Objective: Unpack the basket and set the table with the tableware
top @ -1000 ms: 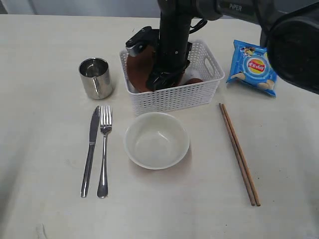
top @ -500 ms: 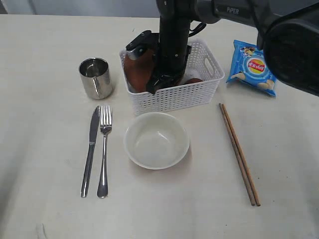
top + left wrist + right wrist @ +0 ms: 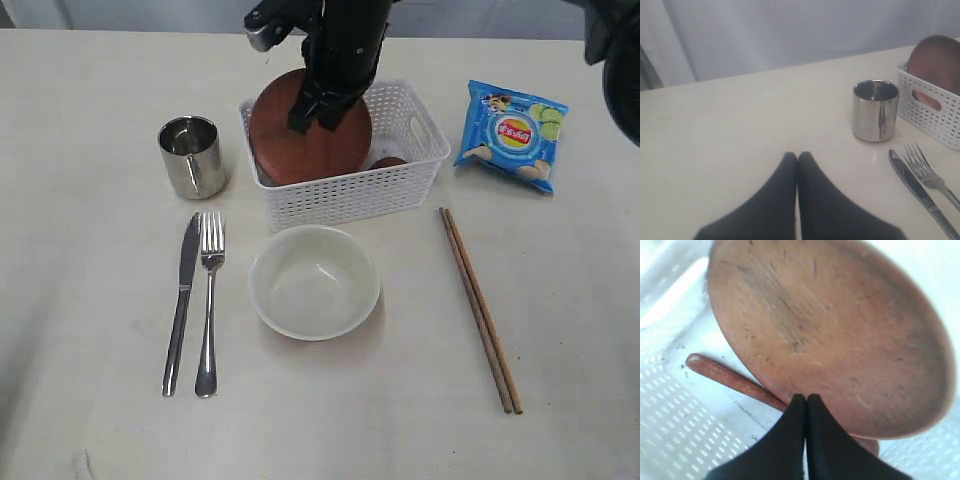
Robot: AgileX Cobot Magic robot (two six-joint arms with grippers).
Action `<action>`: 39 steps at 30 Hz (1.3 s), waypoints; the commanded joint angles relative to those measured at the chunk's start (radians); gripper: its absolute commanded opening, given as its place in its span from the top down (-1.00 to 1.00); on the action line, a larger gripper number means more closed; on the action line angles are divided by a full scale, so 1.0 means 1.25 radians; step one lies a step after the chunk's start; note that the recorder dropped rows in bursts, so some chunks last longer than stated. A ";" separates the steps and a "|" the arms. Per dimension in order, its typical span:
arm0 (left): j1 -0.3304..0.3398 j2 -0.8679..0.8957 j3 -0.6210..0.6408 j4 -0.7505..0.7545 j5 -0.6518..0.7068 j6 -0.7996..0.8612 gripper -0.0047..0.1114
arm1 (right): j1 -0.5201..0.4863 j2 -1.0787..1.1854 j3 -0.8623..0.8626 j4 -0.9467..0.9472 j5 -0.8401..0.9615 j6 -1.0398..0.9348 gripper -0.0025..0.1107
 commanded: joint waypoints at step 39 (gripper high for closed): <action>0.002 -0.003 0.002 -0.007 0.000 0.000 0.92 | -0.023 0.196 0.000 -0.050 0.067 0.009 -0.24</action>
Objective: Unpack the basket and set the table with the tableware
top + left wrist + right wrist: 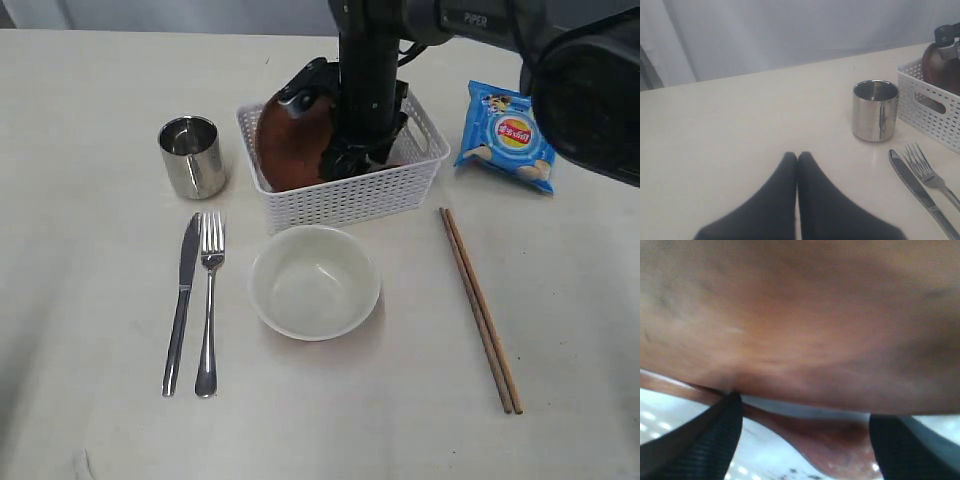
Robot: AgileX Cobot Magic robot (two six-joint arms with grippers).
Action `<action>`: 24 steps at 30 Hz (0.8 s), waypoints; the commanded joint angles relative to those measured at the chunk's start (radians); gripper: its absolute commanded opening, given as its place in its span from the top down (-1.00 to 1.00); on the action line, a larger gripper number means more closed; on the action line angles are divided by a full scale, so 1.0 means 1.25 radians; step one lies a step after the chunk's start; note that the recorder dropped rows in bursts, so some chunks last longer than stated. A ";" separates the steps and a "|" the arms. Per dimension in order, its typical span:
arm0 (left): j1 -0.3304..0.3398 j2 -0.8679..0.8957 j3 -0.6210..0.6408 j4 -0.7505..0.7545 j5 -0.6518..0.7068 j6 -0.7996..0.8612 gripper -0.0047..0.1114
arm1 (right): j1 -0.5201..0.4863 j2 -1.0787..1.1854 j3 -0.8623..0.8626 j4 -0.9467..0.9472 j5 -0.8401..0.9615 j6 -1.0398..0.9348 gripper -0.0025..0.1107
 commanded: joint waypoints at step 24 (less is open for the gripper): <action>0.002 -0.003 0.002 -0.007 0.000 0.000 0.92 | -0.001 -0.123 0.011 0.002 -0.026 -0.024 0.96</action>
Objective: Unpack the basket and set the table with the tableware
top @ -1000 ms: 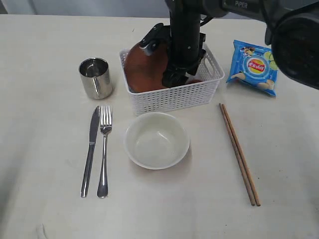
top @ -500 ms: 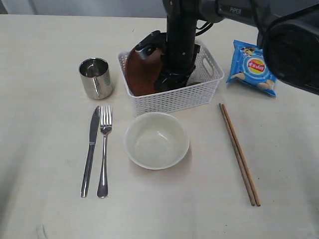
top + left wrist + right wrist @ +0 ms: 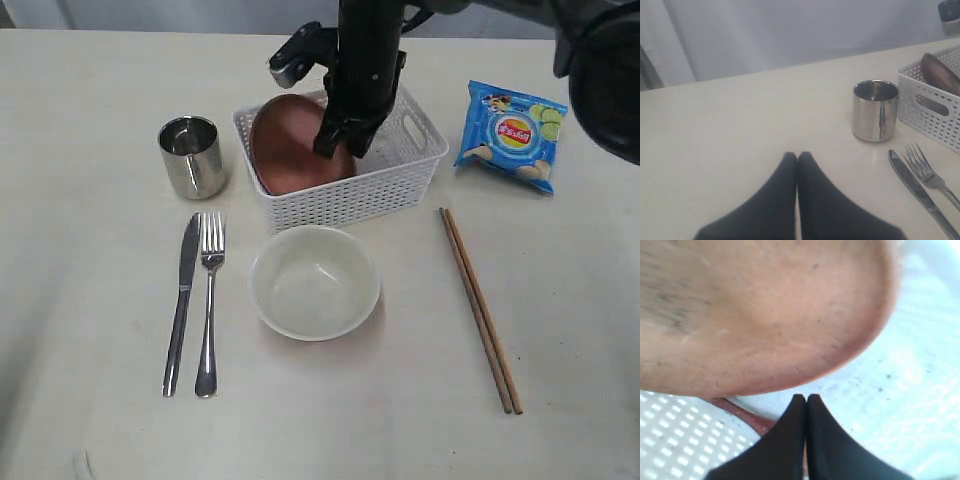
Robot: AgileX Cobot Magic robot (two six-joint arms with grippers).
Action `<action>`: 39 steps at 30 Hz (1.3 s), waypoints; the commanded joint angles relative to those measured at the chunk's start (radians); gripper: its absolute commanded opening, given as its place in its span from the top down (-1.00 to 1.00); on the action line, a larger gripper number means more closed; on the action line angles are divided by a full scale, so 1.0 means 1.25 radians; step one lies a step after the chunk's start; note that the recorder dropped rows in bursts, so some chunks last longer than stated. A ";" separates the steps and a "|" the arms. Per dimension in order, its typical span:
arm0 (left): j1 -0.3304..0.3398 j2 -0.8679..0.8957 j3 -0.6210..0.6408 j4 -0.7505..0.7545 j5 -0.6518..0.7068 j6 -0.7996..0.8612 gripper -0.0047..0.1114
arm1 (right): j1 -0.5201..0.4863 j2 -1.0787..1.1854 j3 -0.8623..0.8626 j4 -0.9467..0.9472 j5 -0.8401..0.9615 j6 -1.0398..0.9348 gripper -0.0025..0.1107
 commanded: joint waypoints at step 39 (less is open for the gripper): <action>0.002 -0.003 0.002 -0.007 0.000 0.000 0.92 | -0.137 0.009 0.003 0.295 -0.046 -0.077 -0.01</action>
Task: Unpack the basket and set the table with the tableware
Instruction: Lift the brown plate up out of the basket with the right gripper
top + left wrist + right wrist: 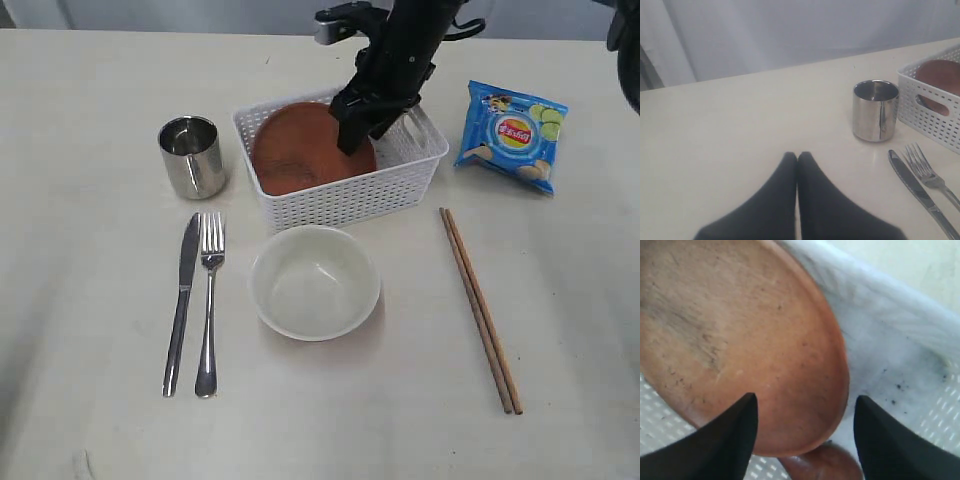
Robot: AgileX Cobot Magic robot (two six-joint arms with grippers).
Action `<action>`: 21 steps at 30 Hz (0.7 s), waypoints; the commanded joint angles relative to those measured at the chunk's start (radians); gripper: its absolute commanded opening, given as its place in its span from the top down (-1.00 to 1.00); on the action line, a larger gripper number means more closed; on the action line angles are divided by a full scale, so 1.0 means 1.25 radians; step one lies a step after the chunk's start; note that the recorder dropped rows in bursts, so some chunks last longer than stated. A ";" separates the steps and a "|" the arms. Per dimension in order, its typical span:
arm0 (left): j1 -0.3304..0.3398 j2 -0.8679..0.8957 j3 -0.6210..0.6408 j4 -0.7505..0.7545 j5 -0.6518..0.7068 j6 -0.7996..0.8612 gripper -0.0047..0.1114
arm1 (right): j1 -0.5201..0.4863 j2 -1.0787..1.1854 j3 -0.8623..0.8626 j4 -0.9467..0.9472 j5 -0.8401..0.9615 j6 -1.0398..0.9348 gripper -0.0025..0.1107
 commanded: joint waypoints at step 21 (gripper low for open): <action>0.002 -0.003 0.002 -0.007 0.000 0.000 0.92 | 0.006 0.010 0.002 0.022 -0.020 -0.036 0.96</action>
